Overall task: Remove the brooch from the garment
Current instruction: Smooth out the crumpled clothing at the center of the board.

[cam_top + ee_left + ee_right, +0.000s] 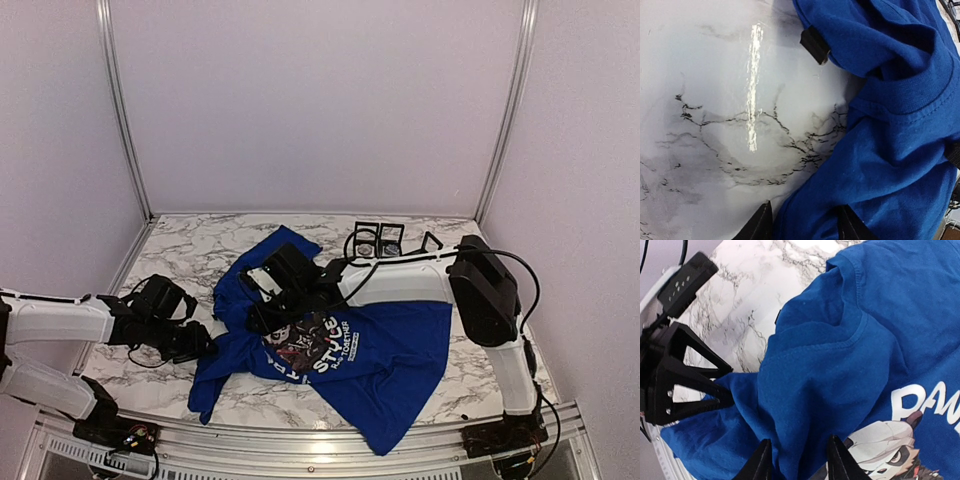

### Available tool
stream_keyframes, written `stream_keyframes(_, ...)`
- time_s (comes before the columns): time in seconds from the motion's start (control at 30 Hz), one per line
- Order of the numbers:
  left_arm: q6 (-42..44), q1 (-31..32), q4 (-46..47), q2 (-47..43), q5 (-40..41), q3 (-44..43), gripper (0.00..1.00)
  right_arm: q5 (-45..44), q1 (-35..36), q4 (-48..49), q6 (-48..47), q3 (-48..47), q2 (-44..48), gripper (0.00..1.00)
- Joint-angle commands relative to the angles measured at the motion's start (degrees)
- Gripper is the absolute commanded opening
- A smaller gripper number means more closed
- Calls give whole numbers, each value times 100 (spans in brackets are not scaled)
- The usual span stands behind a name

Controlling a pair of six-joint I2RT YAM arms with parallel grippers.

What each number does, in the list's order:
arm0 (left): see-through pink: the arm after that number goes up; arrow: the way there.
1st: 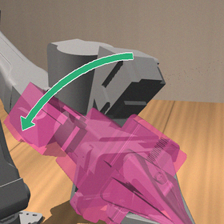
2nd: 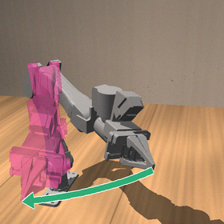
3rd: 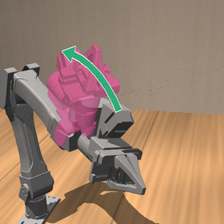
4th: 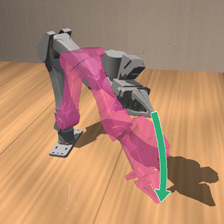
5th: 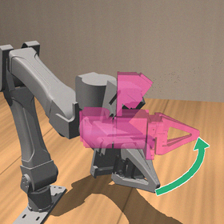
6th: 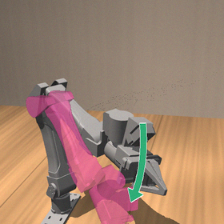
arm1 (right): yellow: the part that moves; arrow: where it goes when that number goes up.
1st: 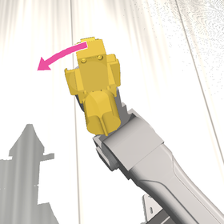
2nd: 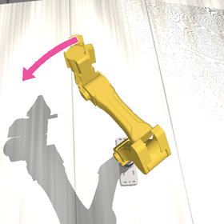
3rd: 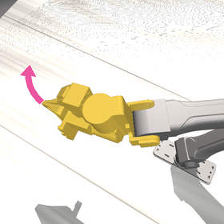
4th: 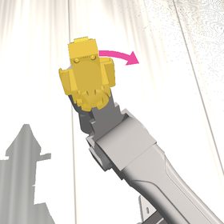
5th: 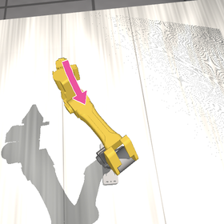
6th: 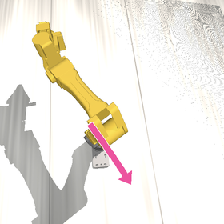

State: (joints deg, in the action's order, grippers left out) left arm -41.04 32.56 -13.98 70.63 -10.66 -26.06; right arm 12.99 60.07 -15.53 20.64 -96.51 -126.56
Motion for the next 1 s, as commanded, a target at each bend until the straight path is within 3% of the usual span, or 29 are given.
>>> stream_keyframes(0.0,46,8,7,181,-18,-63,34,-38,70,-195,-21,-209,-145,23)
stream_keyframes(0.07,48,37,-97,10,44,-170,19,-59,66,-168,12,-170,-135,10)
stream_keyframes(0.17,121,49,-645,-375,333,-512,1,-49,59,-139,38,-128,-141,0)
stream_keyframes(0.37,328,58,-1752,-1109,634,-1240,0,13,48,-74,78,-45,-167,0)
stream_keyframes(0.5,407,95,-2338,-1309,377,-1498,0,112,48,-68,57,-3,-202,0)
stream_keyframes(0.67,304,377,-2868,-1345,-122,-1322,0,225,115,-47,24,181,-193,0)
stream_keyframes(0.9,231,550,-2909,-1291,-727,-863,0,231,197,-64,16,540,-139,0)
stream_keyframes(0.97,191,550,-2826,-1253,-715,-911,12,213,222,-36,16,660,-110,0)
